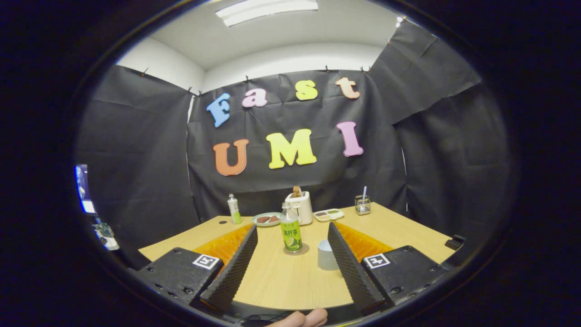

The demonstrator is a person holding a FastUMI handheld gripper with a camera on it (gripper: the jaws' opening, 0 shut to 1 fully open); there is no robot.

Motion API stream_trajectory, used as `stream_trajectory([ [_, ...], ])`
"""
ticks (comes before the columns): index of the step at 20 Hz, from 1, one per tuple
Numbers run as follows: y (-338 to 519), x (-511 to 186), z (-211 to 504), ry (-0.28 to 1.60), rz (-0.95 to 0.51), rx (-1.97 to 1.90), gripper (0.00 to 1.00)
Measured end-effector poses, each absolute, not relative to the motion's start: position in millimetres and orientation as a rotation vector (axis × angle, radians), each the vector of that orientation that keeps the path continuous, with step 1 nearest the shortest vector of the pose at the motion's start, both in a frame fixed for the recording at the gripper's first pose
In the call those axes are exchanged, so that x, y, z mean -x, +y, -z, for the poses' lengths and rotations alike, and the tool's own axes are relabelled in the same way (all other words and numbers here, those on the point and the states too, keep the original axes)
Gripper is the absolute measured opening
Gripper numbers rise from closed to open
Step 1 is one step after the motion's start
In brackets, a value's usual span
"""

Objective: Take the bottle from table, then pour the juice into the cup, finally place the bottle on the coaster

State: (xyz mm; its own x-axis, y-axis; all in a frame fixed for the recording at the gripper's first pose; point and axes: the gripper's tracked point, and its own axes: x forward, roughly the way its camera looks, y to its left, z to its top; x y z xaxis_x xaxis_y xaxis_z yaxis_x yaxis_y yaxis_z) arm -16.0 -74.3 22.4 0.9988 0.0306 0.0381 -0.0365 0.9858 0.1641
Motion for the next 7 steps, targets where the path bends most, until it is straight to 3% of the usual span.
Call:
stream_trajectory([
  [7, -75.4, 33.0, -47.9, -0.074, 0.023, 0.032, 1.00],
])
